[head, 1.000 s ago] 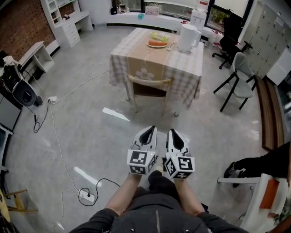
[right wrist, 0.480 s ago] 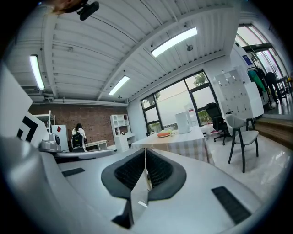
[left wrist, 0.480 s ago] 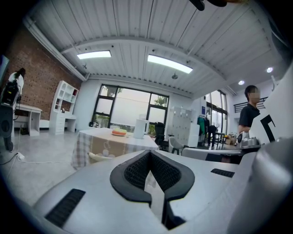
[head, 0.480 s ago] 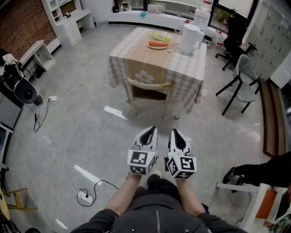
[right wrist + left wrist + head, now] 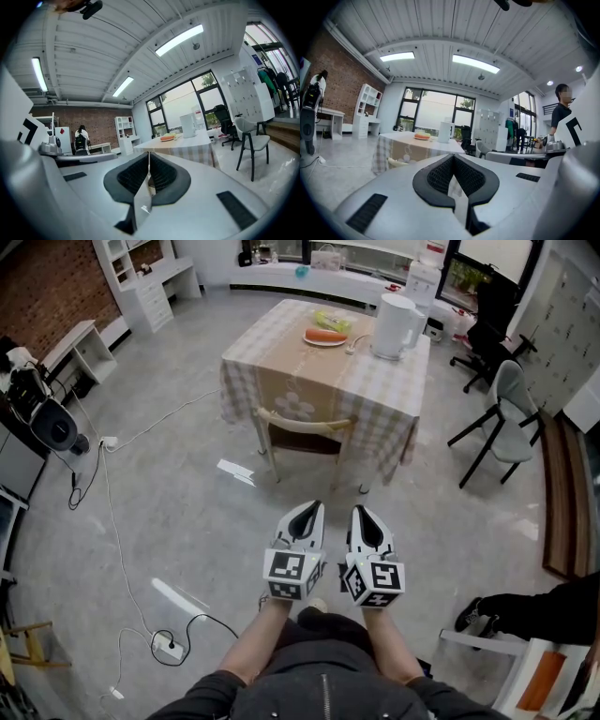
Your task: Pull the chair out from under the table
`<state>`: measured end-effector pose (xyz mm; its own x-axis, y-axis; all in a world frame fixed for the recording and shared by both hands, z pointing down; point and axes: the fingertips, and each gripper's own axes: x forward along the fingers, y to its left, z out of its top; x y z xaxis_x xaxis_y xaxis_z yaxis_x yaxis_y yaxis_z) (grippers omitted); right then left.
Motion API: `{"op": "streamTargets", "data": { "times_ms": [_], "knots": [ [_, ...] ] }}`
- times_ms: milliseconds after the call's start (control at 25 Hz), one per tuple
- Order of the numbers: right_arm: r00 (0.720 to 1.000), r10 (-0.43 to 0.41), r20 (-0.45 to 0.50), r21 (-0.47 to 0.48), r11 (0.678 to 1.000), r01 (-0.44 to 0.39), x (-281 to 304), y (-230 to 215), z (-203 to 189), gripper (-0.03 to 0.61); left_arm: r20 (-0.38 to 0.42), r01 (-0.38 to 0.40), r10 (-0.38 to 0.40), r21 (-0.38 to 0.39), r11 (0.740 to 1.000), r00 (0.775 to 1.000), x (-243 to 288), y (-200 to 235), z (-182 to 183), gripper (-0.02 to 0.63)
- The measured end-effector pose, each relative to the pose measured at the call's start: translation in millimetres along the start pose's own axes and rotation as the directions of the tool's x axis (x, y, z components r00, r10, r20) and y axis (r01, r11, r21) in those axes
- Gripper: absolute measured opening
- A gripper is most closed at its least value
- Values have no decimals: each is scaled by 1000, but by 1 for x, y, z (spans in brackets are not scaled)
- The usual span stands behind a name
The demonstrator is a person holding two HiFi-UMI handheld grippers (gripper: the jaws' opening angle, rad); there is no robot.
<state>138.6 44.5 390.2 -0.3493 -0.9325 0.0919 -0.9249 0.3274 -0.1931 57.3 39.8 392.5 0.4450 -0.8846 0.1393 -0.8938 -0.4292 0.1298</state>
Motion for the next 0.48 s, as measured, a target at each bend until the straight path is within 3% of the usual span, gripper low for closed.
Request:
{"op": "streamTargets", "data": {
  "times_ms": [480],
  "knots": [
    [999,24,-41,33,999,-23,-15,-3,-21,14,-38,-27,27,-14,1000,999,-12,-9,-22,9]
  ]
}}
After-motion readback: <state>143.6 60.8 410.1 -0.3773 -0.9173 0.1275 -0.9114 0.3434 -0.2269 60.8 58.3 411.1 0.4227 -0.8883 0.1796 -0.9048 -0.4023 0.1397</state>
